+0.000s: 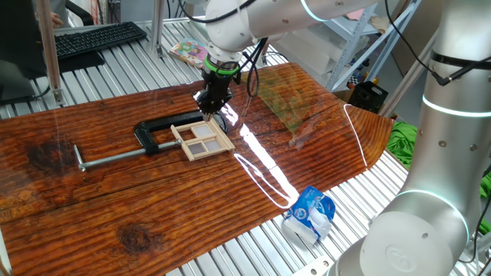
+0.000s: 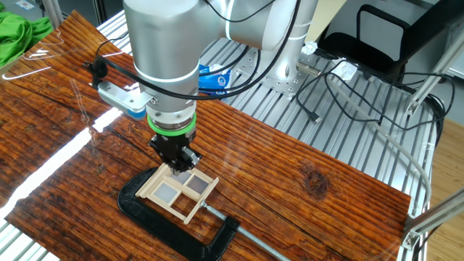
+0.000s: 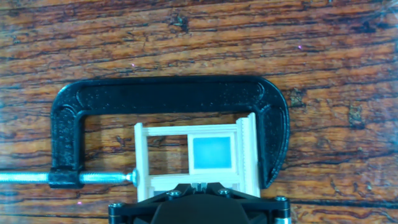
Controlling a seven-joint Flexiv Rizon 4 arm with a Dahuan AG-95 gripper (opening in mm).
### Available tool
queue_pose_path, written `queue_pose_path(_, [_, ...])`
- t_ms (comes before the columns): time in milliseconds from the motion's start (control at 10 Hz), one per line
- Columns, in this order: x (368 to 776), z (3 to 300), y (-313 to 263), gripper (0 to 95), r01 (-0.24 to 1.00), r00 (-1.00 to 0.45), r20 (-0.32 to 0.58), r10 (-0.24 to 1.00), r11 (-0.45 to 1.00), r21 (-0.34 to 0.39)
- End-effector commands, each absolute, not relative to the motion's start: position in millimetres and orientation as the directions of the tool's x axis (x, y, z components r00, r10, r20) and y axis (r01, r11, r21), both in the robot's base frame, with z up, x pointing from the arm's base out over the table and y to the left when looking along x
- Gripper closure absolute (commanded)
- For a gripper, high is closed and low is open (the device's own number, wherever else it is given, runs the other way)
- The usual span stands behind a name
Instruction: Close a sliding window
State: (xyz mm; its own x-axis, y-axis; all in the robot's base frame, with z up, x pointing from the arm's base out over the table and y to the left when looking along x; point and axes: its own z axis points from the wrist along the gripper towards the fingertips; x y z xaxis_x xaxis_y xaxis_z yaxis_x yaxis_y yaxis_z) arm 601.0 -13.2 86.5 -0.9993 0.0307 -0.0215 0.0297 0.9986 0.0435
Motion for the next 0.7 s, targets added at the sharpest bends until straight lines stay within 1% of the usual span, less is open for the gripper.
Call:
queue_pose_path(100, [600.8,86.9,-12.9,95.0,0.029,-0.999,-0.028,0.03,0.999,0.045])
queue_pose_path(200, [600.8,86.9,-12.9,95.0,0.021,-0.999,-0.039,0.023,0.999,0.044])
queue_pose_path(500, [600.8,86.9,-12.9,95.0,0.033,-0.999,-0.024,0.034,0.999,0.043])
queue_pose_path(700, [600.8,86.9,-12.9,95.0,0.02,-0.999,-0.03,0.022,0.998,0.06])
